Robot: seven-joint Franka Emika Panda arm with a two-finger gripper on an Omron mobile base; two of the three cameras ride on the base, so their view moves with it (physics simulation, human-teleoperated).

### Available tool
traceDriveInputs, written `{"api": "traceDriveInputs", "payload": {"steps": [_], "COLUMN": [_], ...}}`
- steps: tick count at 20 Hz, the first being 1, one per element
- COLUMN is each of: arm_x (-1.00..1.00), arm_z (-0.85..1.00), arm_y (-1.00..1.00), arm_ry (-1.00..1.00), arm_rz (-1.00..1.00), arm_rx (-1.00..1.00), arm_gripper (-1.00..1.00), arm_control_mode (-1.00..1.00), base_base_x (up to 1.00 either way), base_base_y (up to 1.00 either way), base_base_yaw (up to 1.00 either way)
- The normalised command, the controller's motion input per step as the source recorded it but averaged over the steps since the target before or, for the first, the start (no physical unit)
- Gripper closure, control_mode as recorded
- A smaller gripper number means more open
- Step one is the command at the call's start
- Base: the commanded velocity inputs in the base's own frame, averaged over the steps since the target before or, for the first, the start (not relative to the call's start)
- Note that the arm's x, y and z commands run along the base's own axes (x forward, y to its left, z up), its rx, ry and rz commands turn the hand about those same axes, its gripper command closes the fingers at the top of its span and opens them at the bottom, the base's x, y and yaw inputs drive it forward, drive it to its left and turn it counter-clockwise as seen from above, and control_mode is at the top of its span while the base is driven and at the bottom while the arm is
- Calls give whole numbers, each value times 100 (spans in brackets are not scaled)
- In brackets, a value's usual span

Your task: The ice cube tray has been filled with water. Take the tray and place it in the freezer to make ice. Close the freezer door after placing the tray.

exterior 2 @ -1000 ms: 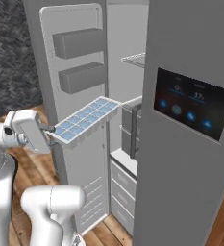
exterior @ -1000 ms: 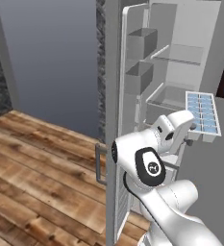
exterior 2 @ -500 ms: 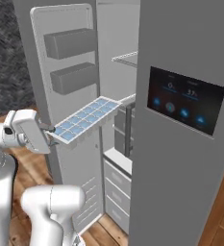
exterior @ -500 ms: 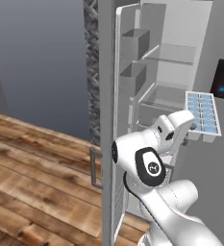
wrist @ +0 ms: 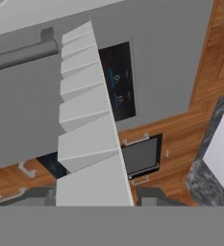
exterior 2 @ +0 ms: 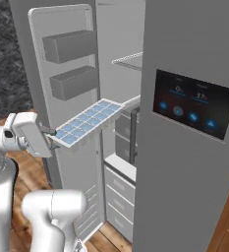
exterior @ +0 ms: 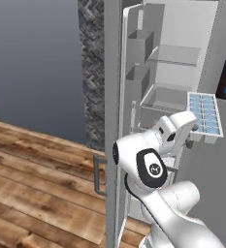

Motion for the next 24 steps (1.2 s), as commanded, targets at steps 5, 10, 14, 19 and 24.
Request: {"api": "traceDriveInputs", "payload": {"steps": [5, 10, 14, 19, 24], "arm_x": [0, 7, 0, 0, 0], "arm_z": [0, 1, 17, 35, 37], "arm_y": [0, 8, 12, 10, 17], "arm_ry": [0, 0, 0, 0, 1], "arm_rz": [0, -3, 0, 0, 0], "arm_rx": [0, -1, 0, 0, 0], "arm_gripper": [100, 100, 100, 100, 100], "arm_control_mode": [100, -100, -100, -100, -100], "base_base_x": [18, 7, 0, 0, 0], "base_base_y": [5, 6, 0, 0, 0], "base_base_yaw": [-13, -4, 0, 0, 0]}}
